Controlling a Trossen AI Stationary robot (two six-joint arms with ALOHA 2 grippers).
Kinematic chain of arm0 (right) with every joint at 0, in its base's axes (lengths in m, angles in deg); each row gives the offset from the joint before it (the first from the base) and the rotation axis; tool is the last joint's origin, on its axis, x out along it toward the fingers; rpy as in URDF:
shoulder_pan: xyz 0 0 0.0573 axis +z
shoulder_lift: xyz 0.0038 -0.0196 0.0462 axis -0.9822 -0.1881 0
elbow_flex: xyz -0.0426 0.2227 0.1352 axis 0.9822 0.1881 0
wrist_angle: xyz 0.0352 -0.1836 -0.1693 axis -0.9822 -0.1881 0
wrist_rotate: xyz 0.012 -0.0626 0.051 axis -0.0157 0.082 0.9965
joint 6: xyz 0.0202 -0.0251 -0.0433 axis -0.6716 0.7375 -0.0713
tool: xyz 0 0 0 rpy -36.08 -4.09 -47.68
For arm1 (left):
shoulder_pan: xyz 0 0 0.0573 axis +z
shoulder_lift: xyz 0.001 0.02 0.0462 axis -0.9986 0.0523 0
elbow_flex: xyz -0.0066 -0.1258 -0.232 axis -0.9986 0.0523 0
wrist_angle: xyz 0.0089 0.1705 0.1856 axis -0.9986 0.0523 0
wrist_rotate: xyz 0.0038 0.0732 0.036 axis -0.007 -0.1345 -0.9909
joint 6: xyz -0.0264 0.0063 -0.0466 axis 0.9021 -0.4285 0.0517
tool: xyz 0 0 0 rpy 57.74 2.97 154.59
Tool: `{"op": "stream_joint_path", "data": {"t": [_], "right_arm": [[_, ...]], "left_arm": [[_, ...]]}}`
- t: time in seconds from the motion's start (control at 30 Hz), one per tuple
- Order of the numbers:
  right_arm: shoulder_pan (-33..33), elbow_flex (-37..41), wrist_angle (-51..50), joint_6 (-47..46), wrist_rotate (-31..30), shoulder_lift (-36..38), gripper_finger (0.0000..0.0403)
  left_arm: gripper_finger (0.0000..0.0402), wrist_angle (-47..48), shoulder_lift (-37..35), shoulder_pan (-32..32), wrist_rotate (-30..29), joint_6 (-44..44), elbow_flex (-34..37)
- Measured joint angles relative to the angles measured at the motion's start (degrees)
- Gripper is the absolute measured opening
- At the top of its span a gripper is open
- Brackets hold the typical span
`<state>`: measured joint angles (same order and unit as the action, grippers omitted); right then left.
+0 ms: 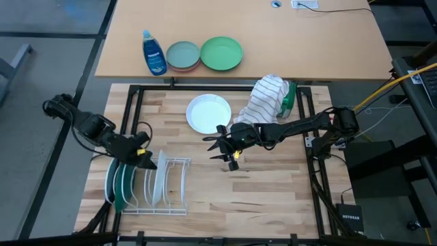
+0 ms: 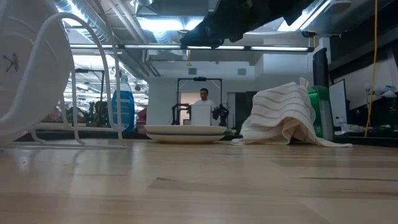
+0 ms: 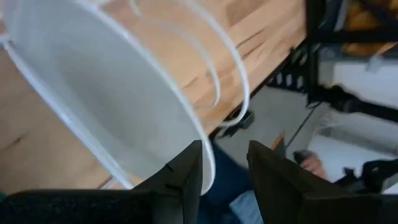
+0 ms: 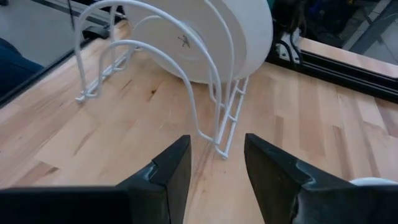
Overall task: Sort dishes
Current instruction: Put the white plate in the white dish rack
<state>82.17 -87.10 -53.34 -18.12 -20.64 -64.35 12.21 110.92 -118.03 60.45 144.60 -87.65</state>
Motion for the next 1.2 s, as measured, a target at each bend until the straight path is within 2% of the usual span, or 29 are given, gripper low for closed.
{"op": "stream_joint_path", "data": {"t": [0.1, 0.3, 0.43, 0.7, 0.83, 1.03, 1.2], "right_arm": [[0.0, 0.0, 0.0, -0.1, -4.1, 0.0, 0.0154], [0.0, 0.0, -0.1, -0.5, -20.5, 0.0, 0.0154], [-0.1, 0.0, -1.4, -0.5, -25.2, 0.0, 0.0154], [-4.4, 0.0, -10.8, -0.7, -24.5, -0.4, 0.0154], [-7.3, -0.1, -11.1, -0.2, -20.9, -2.1, 0.0154], [-10.5, 0.0, -10.6, 2.9, -17.4, -7.2, 0.0154], [-10.7, 0.0, -9.7, 6.2, -17.4, -10.2, 0.0154]], "left_arm": [[0.0117, 0.0, -1.9, 0.0, -5.5, -1.6, 0.0], [0.0118, -0.1, -4.4, 0.0, -17.7, -7.7, 0.0], [0.0118, -0.1, -5.3, 1.2, -23.2, -13.9, 0.0], [0.0118, -0.1, -5.5, 8.7, -24.0, -30.4, 0.0], [0.0118, -0.2, -5.5, 12.8, -24.0, -37.0, 0.0], [0.0118, -0.2, -5.4, 16.3, -24.0, -42.1, 0.0], [0.0118, -0.1, -5.4, 17.0, -23.8, -44.8, 0.0]]}}
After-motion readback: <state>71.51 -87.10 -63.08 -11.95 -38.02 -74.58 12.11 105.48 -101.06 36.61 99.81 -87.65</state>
